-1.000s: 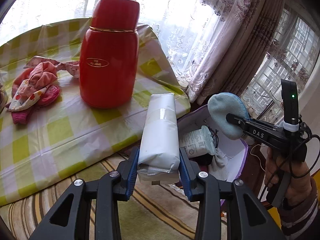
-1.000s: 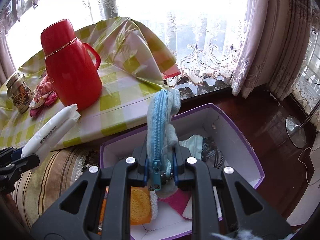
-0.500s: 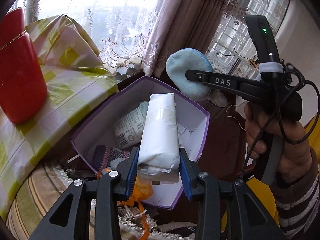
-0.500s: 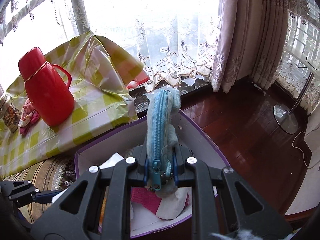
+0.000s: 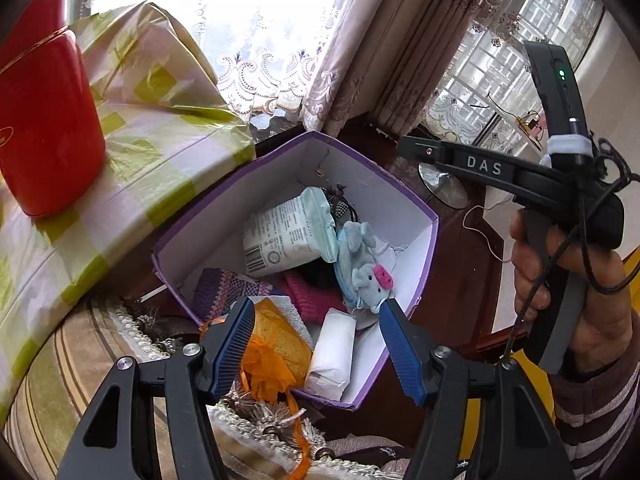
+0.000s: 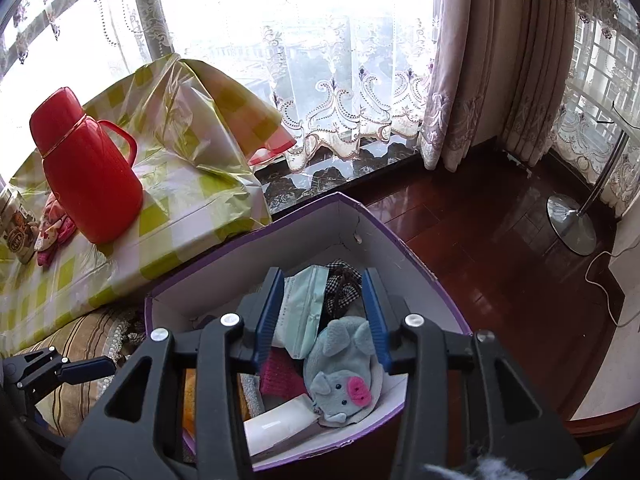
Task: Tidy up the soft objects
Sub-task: 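Carry the paper roll and blue pouch into the white box and release both, then lift both open tools out of the box back over the table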
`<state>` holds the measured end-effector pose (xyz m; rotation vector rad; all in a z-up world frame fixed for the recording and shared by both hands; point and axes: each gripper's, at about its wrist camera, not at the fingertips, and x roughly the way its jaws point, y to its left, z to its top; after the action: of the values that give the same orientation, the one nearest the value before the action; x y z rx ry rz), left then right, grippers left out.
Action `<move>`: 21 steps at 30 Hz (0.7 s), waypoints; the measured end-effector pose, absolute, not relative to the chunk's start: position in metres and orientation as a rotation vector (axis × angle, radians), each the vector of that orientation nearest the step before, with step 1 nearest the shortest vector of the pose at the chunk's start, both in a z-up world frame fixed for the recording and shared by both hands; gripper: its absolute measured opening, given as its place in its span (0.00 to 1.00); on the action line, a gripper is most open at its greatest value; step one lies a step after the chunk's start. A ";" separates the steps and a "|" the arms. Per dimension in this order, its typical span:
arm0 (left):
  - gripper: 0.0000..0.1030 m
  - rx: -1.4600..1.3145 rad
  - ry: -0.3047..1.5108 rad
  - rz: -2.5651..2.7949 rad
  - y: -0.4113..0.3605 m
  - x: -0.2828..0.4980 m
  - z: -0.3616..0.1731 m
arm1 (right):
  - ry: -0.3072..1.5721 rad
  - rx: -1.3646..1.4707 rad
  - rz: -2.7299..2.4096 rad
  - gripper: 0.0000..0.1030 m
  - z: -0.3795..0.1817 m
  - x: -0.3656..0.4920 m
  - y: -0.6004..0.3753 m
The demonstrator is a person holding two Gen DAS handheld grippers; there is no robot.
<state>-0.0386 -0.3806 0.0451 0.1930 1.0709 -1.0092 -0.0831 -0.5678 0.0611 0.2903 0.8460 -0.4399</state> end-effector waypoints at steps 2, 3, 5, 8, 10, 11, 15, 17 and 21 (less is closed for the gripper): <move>0.64 0.167 1.064 -0.983 -0.371 -0.030 0.048 | 0.848 0.274 -0.423 0.44 0.062 -0.079 -0.560; 0.64 0.156 1.057 -0.966 -0.364 -0.026 0.049 | 0.850 0.266 -0.412 0.44 0.062 -0.077 -0.555; 0.64 0.131 1.044 -0.927 -0.352 -0.017 0.052 | 0.857 0.253 -0.380 0.44 0.063 -0.072 -0.544; 0.64 0.097 1.016 -0.863 -0.329 -0.002 0.058 | 0.866 0.222 -0.321 0.44 0.063 -0.064 -0.522; 0.64 0.070 1.000 -0.816 -0.310 0.011 0.061 | 0.874 0.203 -0.274 0.44 0.063 -0.058 -0.506; 0.64 0.055 0.991 -0.790 -0.300 0.017 0.063 | 0.878 0.193 -0.252 0.44 0.063 -0.054 -0.496; 0.63 -0.011 0.958 -0.674 -0.254 0.046 0.069 | 0.889 0.147 -0.159 0.44 0.063 -0.040 -0.460; 0.63 -0.044 0.945 -0.622 -0.232 0.058 0.071 | 0.895 0.126 -0.115 0.44 0.063 -0.033 -0.442; 0.61 -0.084 0.927 -0.536 -0.193 0.080 0.073 | 0.903 0.086 -0.042 0.46 0.064 -0.019 -0.408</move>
<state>0.0796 -0.1933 0.0732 -0.0841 0.9266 -0.5363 -0.0190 -0.4085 0.0640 0.0861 0.9026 -0.0422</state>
